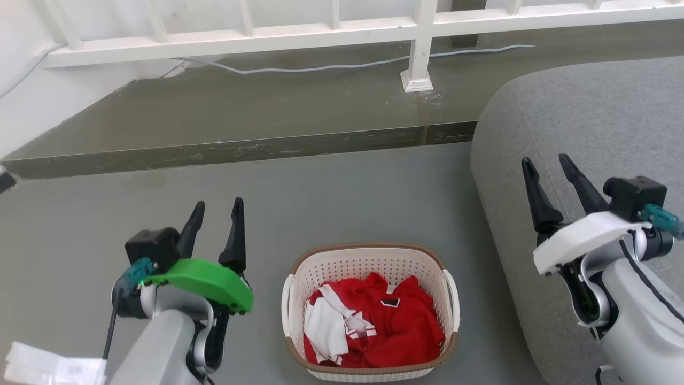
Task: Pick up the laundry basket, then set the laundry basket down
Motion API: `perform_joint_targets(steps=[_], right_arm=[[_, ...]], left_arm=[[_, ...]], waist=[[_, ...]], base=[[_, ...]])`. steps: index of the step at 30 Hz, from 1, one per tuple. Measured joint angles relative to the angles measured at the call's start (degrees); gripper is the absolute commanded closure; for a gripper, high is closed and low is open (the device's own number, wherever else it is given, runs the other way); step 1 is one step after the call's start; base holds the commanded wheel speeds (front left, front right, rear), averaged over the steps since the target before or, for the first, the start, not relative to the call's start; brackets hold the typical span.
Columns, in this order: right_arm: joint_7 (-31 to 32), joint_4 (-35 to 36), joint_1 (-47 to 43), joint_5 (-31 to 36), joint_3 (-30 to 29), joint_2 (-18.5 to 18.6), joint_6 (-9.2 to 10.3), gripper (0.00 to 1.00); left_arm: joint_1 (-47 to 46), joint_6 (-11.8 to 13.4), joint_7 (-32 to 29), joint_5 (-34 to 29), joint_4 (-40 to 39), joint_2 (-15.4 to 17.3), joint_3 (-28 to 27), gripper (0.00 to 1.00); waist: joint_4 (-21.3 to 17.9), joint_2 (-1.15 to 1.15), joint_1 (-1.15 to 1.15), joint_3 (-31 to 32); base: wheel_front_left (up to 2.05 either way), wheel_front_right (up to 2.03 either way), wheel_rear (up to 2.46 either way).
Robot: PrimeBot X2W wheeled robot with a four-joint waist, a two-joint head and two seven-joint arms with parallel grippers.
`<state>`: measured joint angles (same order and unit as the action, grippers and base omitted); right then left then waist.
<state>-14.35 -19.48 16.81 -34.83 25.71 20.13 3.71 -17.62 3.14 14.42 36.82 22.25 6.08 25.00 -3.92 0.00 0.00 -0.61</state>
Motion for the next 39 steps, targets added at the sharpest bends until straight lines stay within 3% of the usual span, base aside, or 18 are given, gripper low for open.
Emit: perform_joint_targets(steps=[17, 36, 37, 39], right_arm=[[0.0, 3.19, -4.74, 3.67, -4.44, -1.78, -0.26, 0.0], [0.0, 4.16, -7.08, 6.66, -7.79, -3.59, -2.69, 0.0], [0.0, 4.19, -7.1, 6.68, -7.94, -3.66, -2.75, 1.0], [0.02, 3.37, -7.58, 6.65, -7.81, -4.13, -2.67, 1.0]], left_arm=[[5.05, 0.15, 0.0, -3.78, -4.16, -1.21, -2.48, 0.0], [7.82, -0.8, 0.0, -6.42, -5.92, -2.08, -4.25, 0.0], [8.09, -1.16, 0.0, -6.35, -5.81, -2.16, -4.2, 1.0], [8.78, -1.13, -0.11, -6.33, -4.85, -2.31, -3.97, 1.0]], waist=[[-0.34, 0.0, 0.0, -0.17], [-0.79, 0.0, 0.0, -0.28], [-0.84, 0.0, 0.0, -0.29], [-0.86, 0.0, 0.0, -0.3]], base=[[0.0, 0.0, 0.0], [0.0, 0.0, 0.0], [0.0, 0.0, 0.0], [0.0, 0.0, 0.0]])
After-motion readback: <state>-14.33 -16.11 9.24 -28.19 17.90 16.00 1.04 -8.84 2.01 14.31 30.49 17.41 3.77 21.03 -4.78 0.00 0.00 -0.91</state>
